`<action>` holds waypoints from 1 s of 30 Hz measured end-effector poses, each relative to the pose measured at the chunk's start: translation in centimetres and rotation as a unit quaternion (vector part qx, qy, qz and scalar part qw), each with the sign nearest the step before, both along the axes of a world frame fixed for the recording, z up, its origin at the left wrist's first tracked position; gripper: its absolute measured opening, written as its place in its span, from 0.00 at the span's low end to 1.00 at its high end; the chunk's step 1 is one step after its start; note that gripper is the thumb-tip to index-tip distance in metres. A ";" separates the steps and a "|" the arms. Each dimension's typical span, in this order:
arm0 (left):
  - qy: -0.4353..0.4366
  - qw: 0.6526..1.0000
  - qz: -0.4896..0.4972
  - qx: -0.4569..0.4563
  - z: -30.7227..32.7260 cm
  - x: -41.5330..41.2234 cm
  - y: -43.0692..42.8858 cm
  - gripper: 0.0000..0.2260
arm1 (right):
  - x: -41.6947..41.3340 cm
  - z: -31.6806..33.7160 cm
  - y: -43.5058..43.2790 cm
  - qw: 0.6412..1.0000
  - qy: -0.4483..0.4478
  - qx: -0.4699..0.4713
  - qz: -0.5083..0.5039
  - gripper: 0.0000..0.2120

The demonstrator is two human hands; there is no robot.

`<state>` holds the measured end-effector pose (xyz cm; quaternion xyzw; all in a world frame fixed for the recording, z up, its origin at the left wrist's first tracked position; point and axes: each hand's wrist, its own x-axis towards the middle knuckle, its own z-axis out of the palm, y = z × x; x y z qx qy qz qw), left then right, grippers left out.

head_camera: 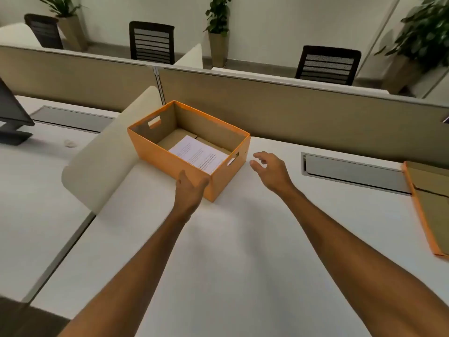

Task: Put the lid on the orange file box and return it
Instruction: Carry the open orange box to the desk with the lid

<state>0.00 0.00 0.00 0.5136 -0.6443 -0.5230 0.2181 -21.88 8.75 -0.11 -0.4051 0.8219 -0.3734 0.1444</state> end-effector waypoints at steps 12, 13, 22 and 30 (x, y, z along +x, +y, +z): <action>0.066 0.992 0.077 0.077 -2.4 -5.1 -2.3 0.30 | -8.0 -3.8 -9.7 0.985 -0.166 -0.004 -0.038 0.29; 0.070 0.990 0.093 0.084 -2.8 -5.3 -2.6 0.30 | -8.7 -4.0 -10.5 0.981 -0.188 -0.008 -0.036 0.30; 0.103 0.977 0.147 0.113 -5.0 -5.6 -3.4 0.33 | -9.9 -4.8 -13.8 0.964 -0.265 -0.003 -0.002 0.18; 0.111 0.976 0.127 0.136 -4.7 -3.7 -4.0 0.33 | -9.3 -4.0 -11.3 0.961 -0.269 -0.049 -0.032 0.09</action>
